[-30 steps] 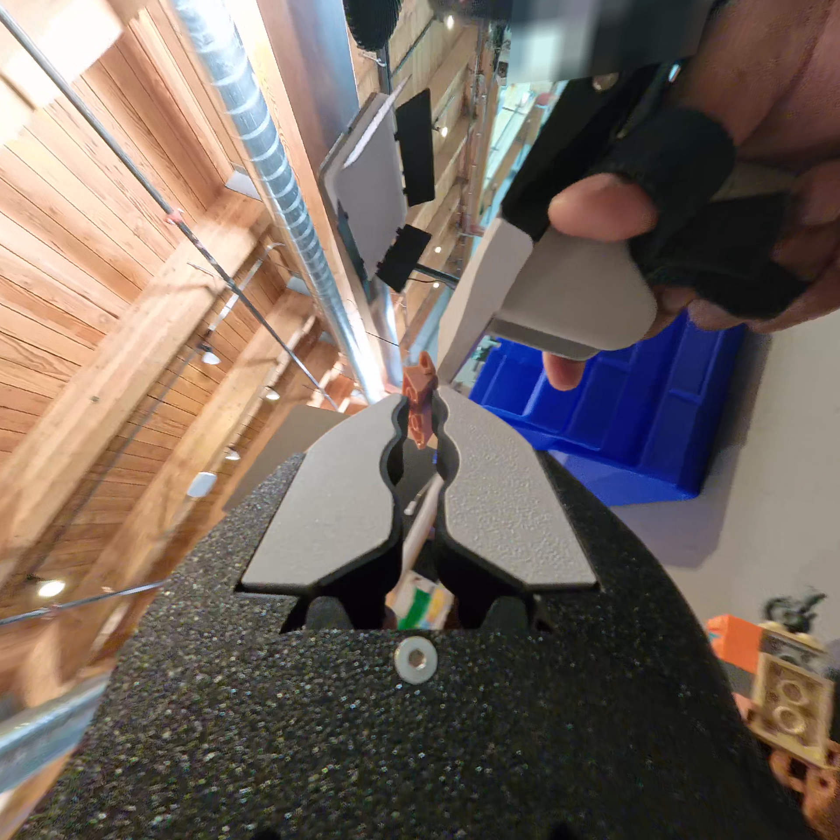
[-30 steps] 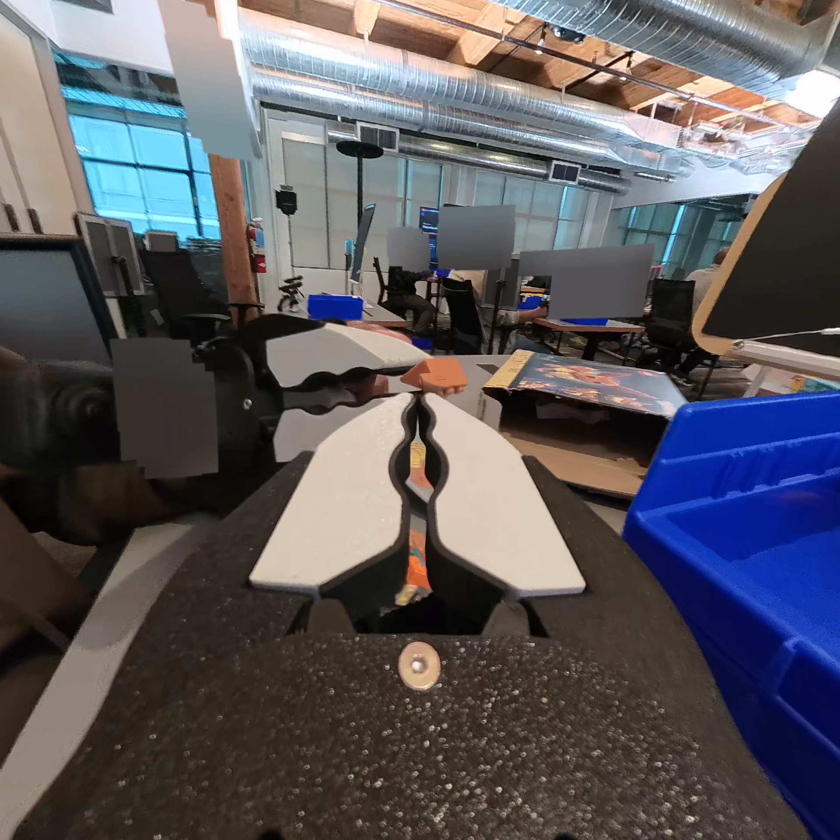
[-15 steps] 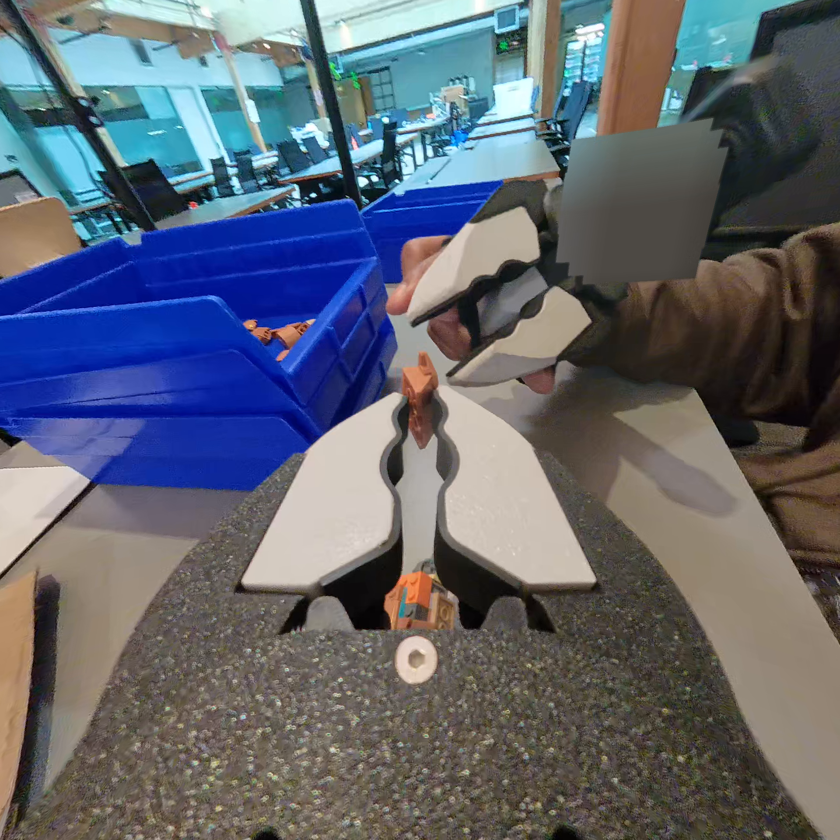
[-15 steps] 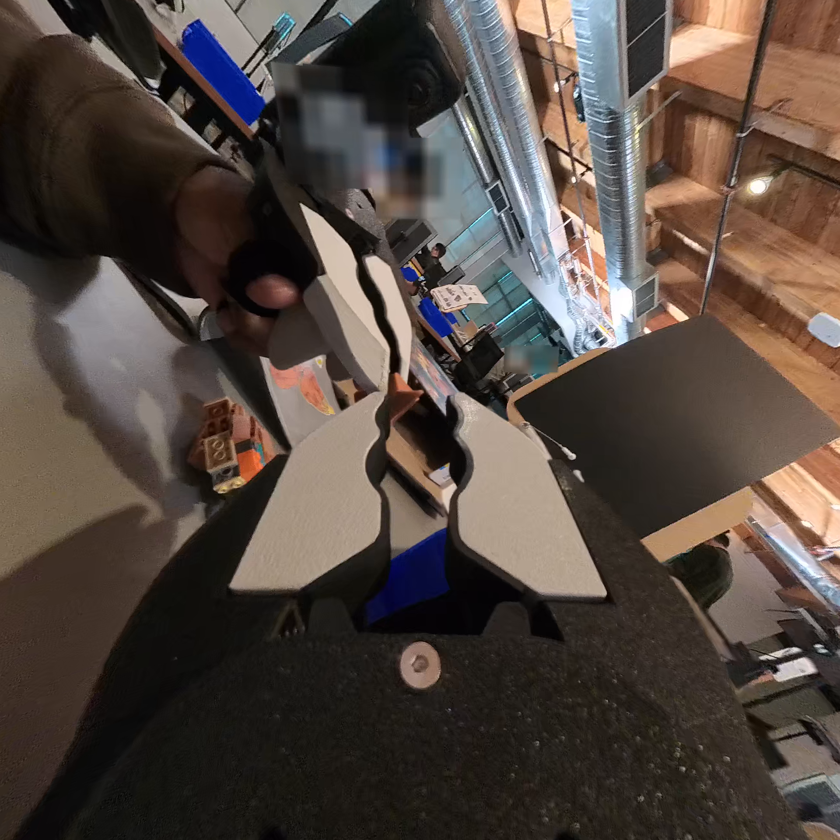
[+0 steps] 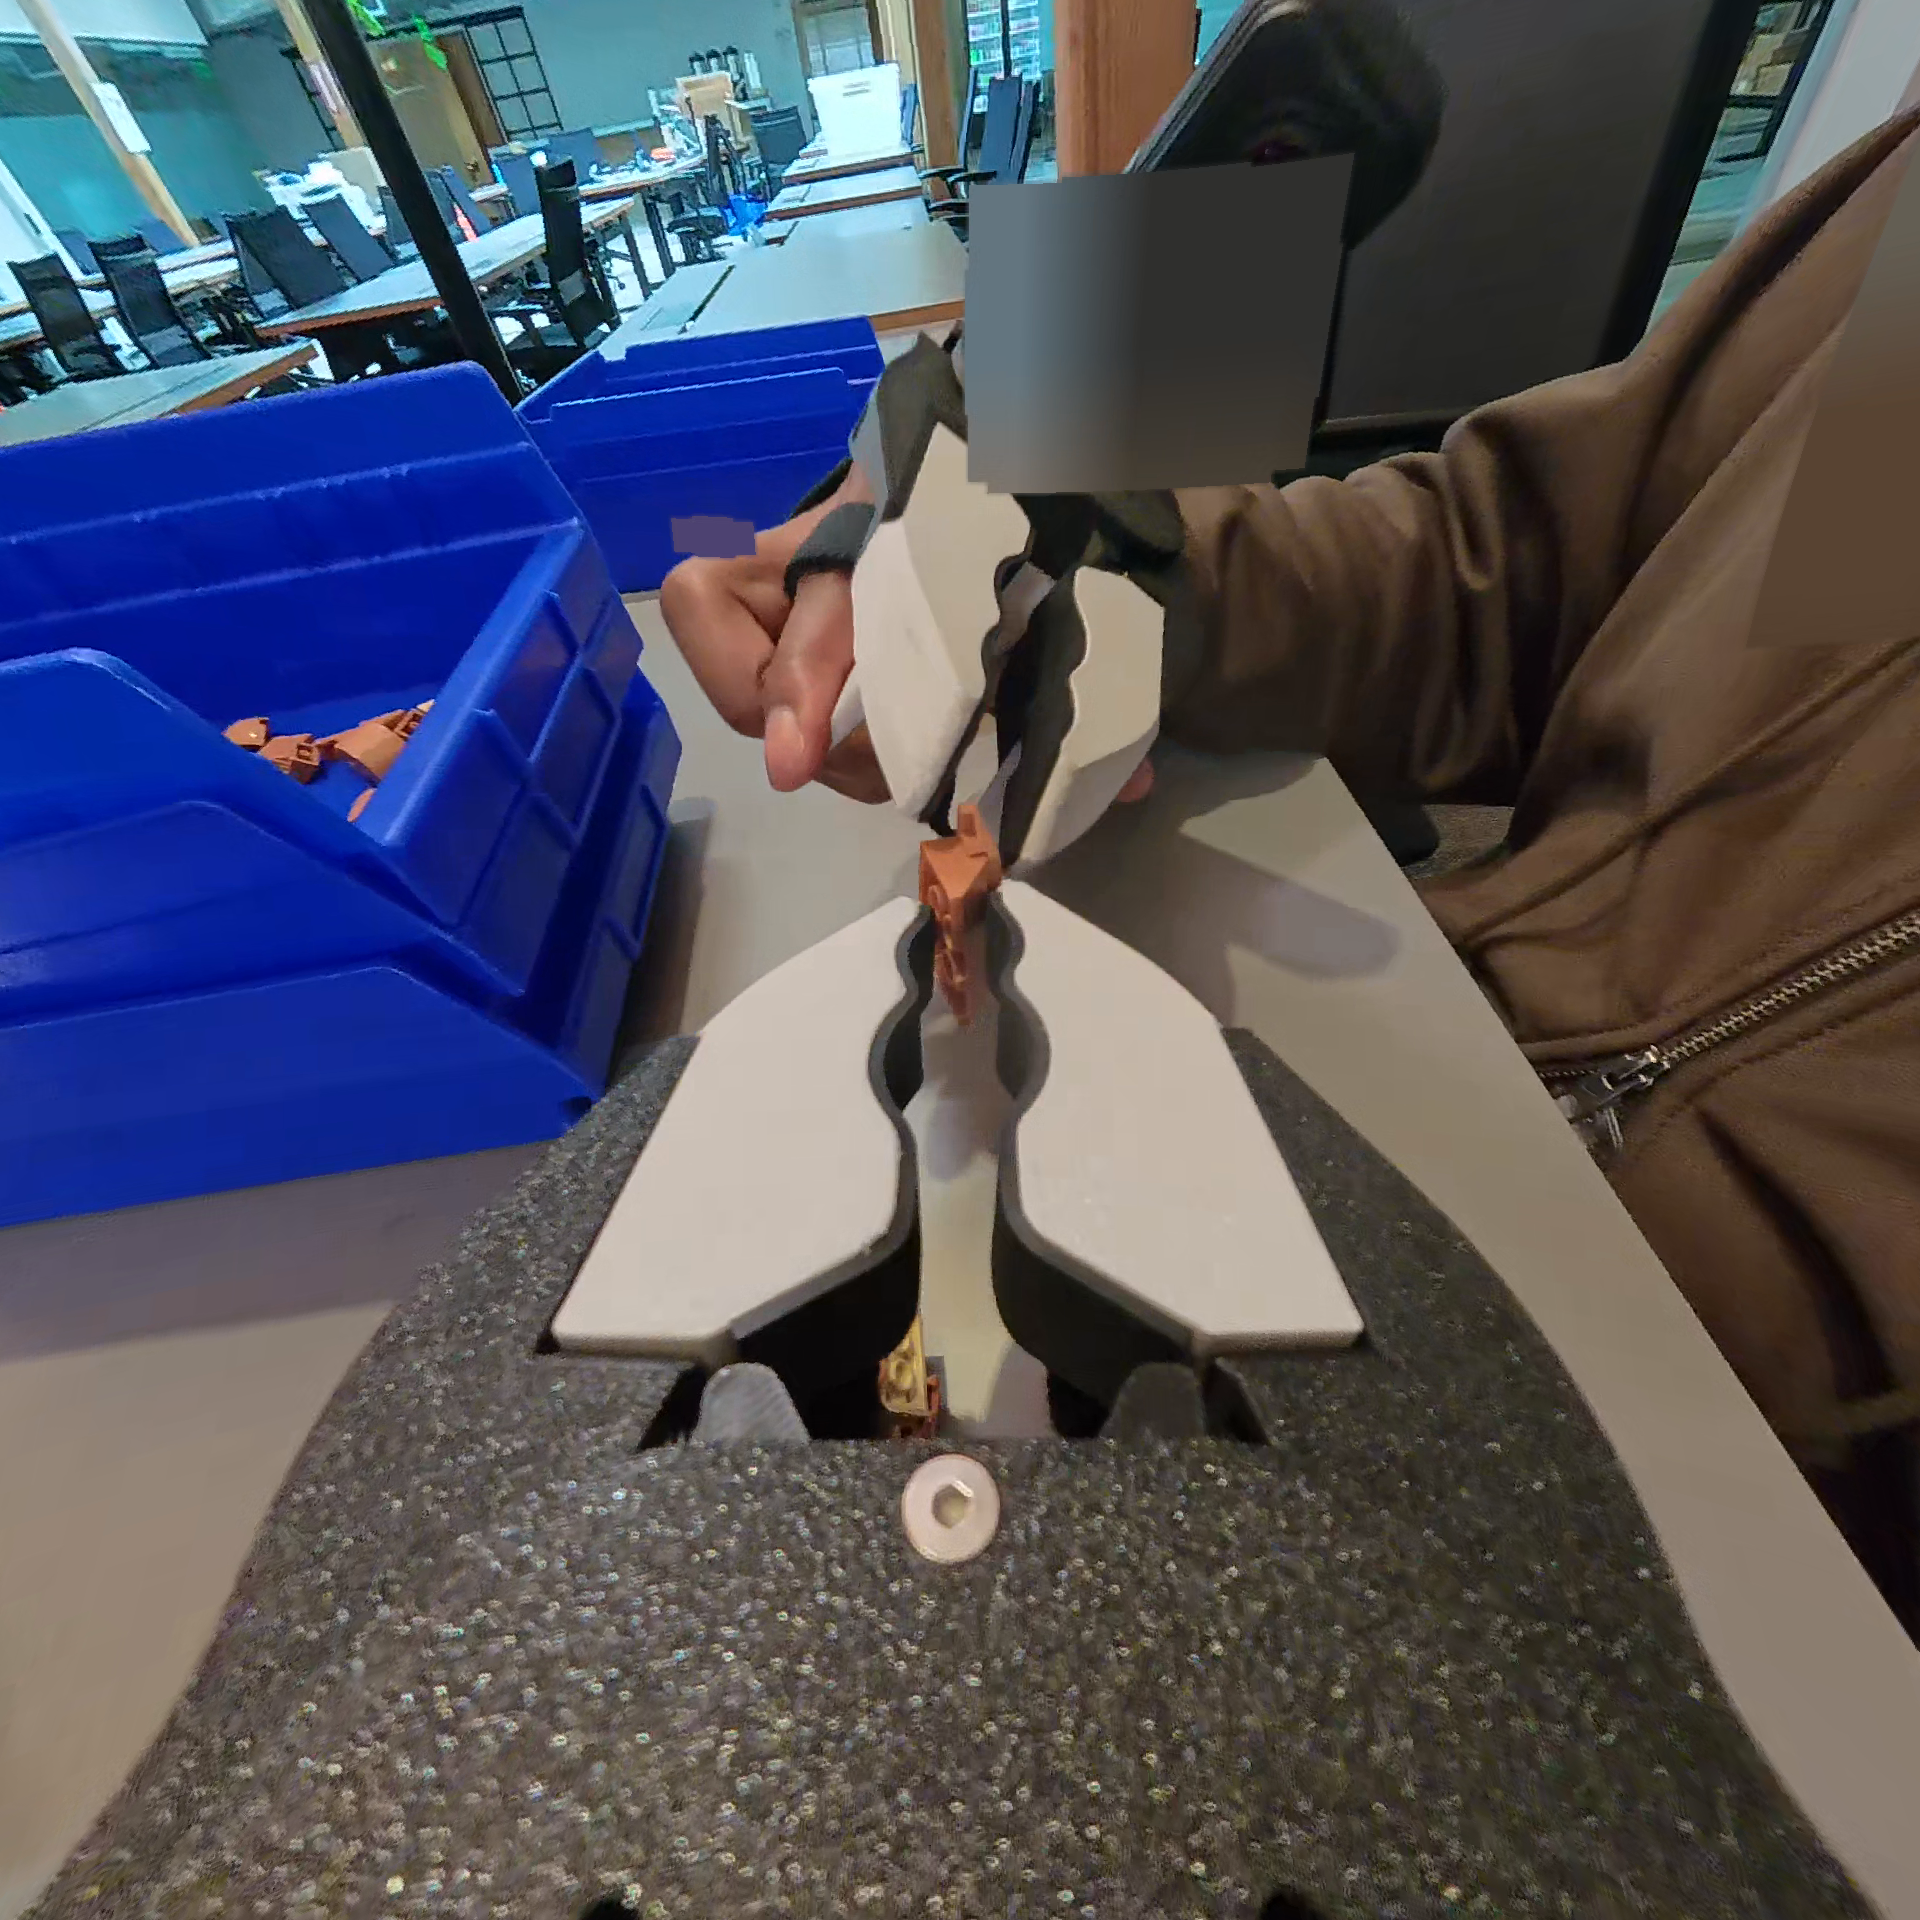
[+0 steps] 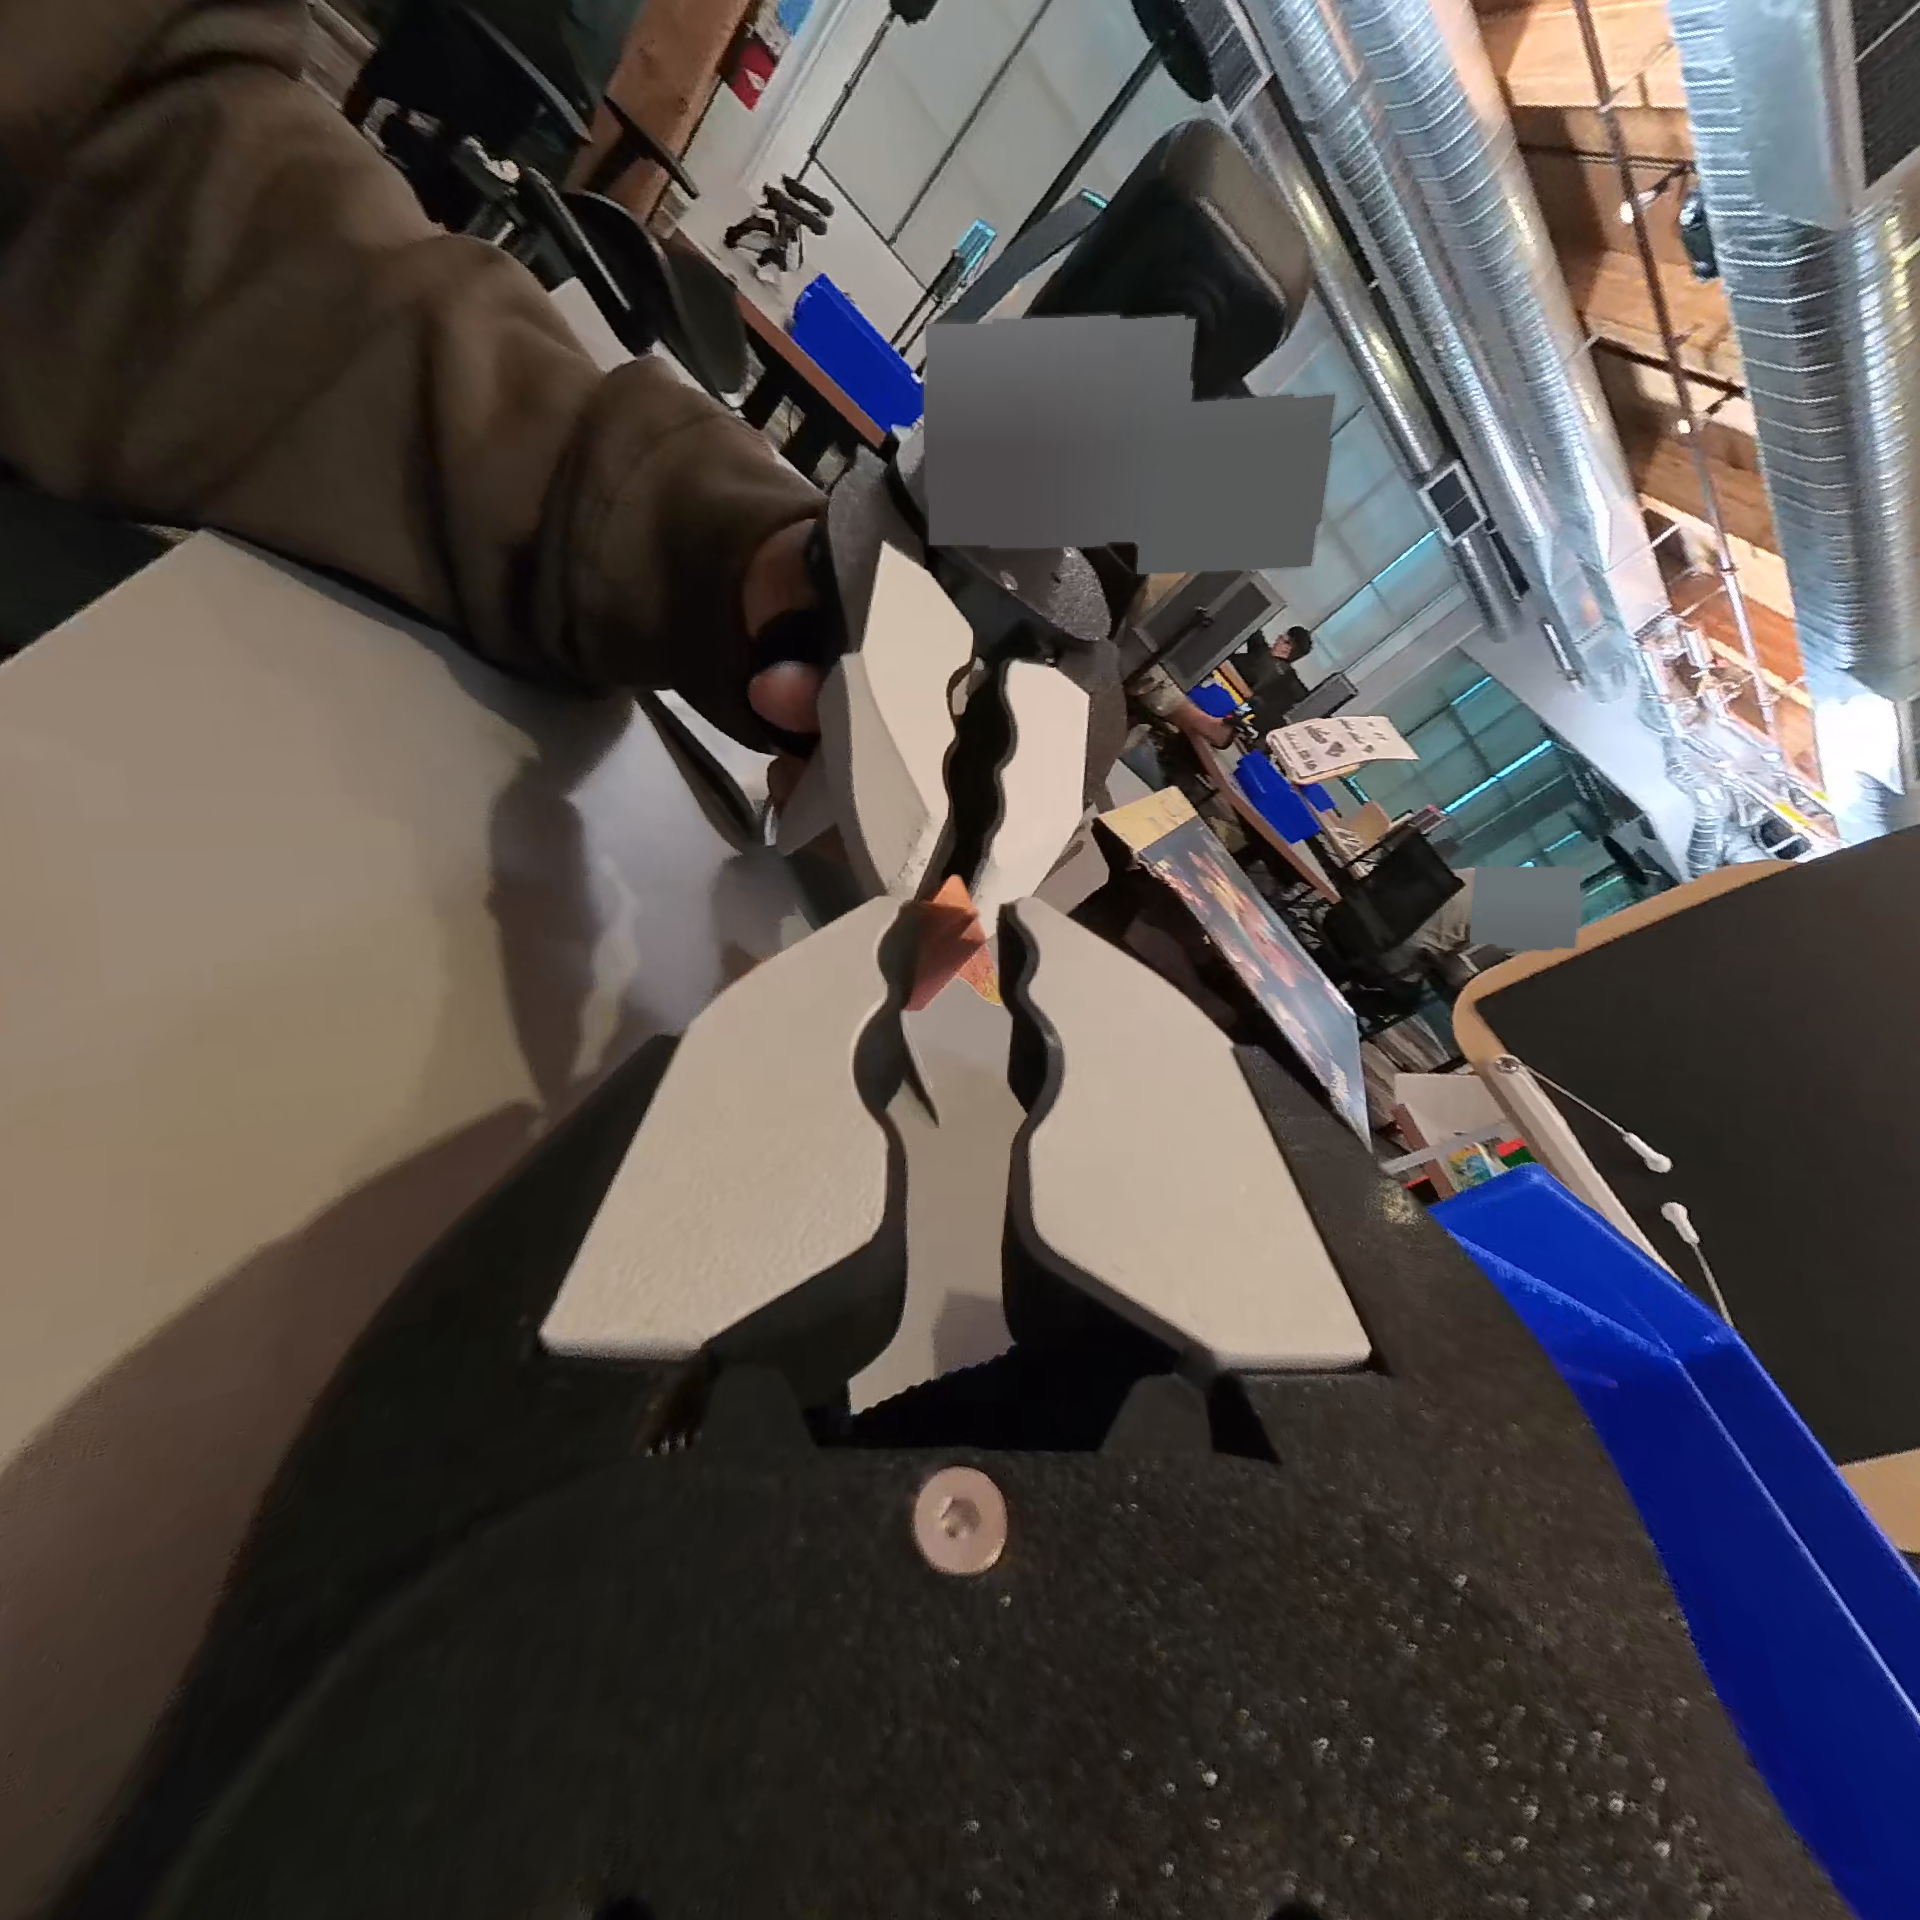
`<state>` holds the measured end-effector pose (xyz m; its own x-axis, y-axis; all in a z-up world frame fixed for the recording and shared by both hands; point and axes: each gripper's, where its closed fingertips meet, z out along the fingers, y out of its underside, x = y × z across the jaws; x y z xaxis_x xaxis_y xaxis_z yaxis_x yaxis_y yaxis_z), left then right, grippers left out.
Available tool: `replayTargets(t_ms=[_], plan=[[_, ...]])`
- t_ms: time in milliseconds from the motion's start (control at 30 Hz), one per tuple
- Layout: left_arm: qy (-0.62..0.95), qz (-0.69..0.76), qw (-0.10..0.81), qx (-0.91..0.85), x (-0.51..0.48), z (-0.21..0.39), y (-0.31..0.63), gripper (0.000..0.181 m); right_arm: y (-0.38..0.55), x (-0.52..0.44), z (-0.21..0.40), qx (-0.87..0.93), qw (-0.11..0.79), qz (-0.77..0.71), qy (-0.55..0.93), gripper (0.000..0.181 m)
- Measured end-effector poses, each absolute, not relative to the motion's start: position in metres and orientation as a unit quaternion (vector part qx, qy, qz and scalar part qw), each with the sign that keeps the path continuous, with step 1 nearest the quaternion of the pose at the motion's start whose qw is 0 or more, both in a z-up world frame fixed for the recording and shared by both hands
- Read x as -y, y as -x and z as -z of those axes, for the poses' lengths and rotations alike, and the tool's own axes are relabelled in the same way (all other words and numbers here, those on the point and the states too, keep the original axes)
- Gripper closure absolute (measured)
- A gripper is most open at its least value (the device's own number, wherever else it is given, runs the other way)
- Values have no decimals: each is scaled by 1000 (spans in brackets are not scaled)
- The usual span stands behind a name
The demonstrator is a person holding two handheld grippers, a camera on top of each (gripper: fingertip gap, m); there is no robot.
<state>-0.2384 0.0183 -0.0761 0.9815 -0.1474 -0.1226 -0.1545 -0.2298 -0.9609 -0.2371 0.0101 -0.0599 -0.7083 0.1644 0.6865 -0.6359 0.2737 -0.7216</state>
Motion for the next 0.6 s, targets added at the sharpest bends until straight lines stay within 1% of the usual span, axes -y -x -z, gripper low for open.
replayTargets(t_ms=[233, 400, 467, 600], plan=[[785, 20, 611, -99, -18, 79, 234, 172, 232, -7, 65, 724, 323, -584, -171, 167], [773, 47, 626, -86, -19, 75, 232, 172, 231, -6, 62, 717, 322, -595, -168, 168], [769, 60, 632, -76, -19, 74, 233, 172, 232, -6, 60, 714, 333, -592, -171, 168], [750, 101, 652, -44, -20, 67, 235, 172, 234, -7, 54, 692, 388, -580, -186, 169]])
